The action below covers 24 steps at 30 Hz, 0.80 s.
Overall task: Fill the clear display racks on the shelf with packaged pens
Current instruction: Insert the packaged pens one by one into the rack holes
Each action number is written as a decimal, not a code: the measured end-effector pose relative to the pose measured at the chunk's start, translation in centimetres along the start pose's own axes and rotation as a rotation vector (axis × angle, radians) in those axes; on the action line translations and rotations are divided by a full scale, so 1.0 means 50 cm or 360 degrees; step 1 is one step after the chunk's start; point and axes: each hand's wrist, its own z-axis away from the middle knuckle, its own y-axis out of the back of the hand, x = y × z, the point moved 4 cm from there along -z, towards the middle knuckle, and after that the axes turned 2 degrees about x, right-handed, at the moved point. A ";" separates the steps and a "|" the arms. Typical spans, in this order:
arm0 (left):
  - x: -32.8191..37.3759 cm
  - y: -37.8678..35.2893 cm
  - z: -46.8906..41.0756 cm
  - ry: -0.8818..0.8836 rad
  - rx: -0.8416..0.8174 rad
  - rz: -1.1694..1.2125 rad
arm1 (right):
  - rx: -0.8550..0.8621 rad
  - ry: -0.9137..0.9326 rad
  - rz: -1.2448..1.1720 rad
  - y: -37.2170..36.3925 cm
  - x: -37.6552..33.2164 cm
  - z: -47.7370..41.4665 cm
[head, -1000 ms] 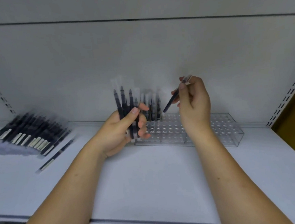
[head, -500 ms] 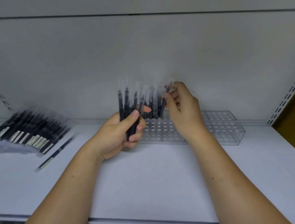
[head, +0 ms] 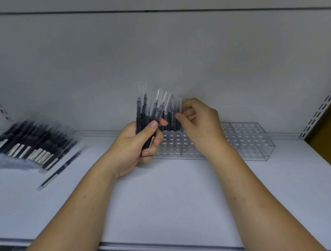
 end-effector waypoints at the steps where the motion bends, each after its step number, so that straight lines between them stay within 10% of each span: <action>1: 0.000 0.000 0.000 -0.0004 0.0002 0.0002 | -0.0011 -0.0016 0.0020 -0.001 0.002 0.001; 14: -0.003 -0.003 -0.002 -0.0012 0.0020 -0.0082 | 0.0218 -0.0043 -0.0196 0.039 -0.018 0.029; 24: -0.007 -0.016 0.001 0.0025 -0.0109 -0.0154 | -0.0246 -0.0230 -0.0744 -0.001 -0.047 0.050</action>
